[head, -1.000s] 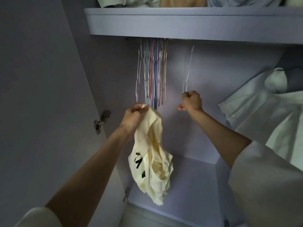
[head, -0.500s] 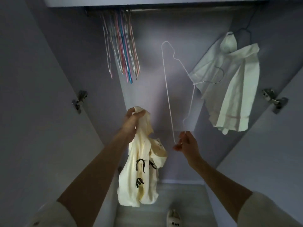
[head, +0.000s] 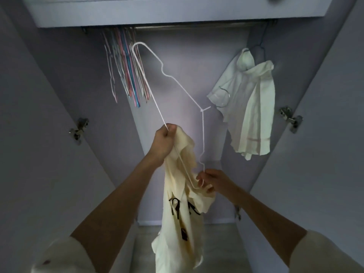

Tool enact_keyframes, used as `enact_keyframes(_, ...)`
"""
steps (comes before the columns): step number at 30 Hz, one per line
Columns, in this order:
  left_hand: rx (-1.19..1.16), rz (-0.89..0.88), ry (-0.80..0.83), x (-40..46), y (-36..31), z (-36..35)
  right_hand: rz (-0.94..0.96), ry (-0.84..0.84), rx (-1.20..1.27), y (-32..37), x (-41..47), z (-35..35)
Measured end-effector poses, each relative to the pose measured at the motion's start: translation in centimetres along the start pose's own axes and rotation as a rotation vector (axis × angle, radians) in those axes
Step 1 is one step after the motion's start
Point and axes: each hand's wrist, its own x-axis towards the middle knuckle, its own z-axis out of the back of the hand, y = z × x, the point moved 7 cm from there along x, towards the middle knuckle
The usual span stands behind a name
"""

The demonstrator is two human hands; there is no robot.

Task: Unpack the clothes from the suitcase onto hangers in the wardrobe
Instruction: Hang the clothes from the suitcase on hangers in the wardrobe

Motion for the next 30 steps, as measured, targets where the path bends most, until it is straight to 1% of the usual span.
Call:
enact_keyframes(1, 0.019, -0.019, 0.031, -0.1, -0.7, -0.4, -0.008, 0.005, -0.018, 0.6, 0.1, 0.6)
enact_keyframes(3, 0.046, -0.055, 0.096, -0.3, -2.1, -0.9, 0.040, 0.003, 0.050, 2.7, 0.1, 1.6)
enact_keyframes(6, 0.093, -0.096, 0.152, -0.5, -3.7, -1.3, 0.247, -0.070, 0.181, 8.0, 0.0, 3.3)
enact_keyframes(8, 0.094, -0.109, 0.137, -0.6, -4.6, -1.1, 0.326, -0.137, 0.314, 10.7, 0.0, 4.0)
enact_keyframes(10, 0.071, -0.099, 0.111, -0.6, -5.0, -0.6, 0.343, -0.189, 0.505, 12.3, 0.4, 4.6)
enact_keyframes(12, 0.076, -0.088, 0.126, -0.8, -5.2, -0.5, 0.323, -0.174, 0.657, 13.5, 0.8, 4.9)
enact_keyframes(14, 0.100, -0.066, 0.169, -1.0, -5.0, -0.6, 0.276, -0.141, 0.767, 14.8, 1.2, 4.9)
enact_keyframes(16, 0.092, -0.043, 0.193, -1.3, -4.9, -0.4, 0.250, -0.157, 0.842, 15.4, 1.8, 4.8)
enact_keyframes(18, 0.031, 0.000, 0.215, -1.5, -4.8, -0.1, 0.273, -0.242, 0.852, 15.5, 2.1, 4.9)
enact_keyframes(20, -0.068, 0.056, 0.222, -1.7, -4.6, 0.3, 0.324, -0.377, 0.853, 15.1, 1.8, 5.5)
enact_keyframes(22, -0.127, 0.079, 0.177, -1.7, -4.7, 1.0, 0.399, -0.535, 0.850, 14.4, 1.2, 6.6)
enact_keyframes(25, -0.193, 0.111, 0.102, -1.5, -4.7, 2.0, 0.492, -0.743, 0.781, 13.6, 0.3, 7.2)
enact_keyframes(27, -0.226, 0.121, 0.094, -1.4, -4.9, 1.9, 0.515, -0.800, 0.772, 13.6, -0.2, 6.6)
enact_keyframes(30, -0.302, 0.103, 0.112, -1.2, -5.7, 1.5, 0.564, -0.807, 0.807, 13.8, -0.4, 5.1)
